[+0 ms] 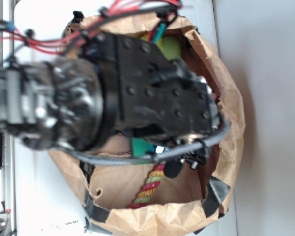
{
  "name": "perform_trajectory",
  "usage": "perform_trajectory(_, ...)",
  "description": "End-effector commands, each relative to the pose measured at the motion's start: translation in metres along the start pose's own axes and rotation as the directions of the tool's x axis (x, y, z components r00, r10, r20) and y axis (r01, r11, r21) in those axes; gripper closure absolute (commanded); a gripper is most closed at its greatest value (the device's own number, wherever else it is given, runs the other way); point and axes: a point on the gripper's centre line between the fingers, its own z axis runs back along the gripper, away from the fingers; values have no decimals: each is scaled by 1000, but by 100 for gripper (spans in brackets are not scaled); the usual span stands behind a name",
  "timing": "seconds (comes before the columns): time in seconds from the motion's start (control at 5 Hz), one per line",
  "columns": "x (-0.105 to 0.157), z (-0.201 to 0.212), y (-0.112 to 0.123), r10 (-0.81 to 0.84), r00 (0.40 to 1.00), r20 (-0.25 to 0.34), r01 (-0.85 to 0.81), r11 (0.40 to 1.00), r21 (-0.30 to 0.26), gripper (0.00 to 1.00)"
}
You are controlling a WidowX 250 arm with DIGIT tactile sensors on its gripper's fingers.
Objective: Grab the green block.
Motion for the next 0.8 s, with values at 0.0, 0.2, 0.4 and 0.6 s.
perform_trajectory(0.0, -10, -1, -18, -39, 998, 53, 41, 999, -26, 0)
perform_trajectory(0.2, -13, -13, -22, -48, 996, 74, 48, 999, 0, 0)
perform_trajectory(0.4, -14, -27, -23, -65, 994, 89, 62, 997, 33, 0)
perform_trajectory(0.6, -17, -33, -23, -93, 991, 92, 89, 995, 47, 0)
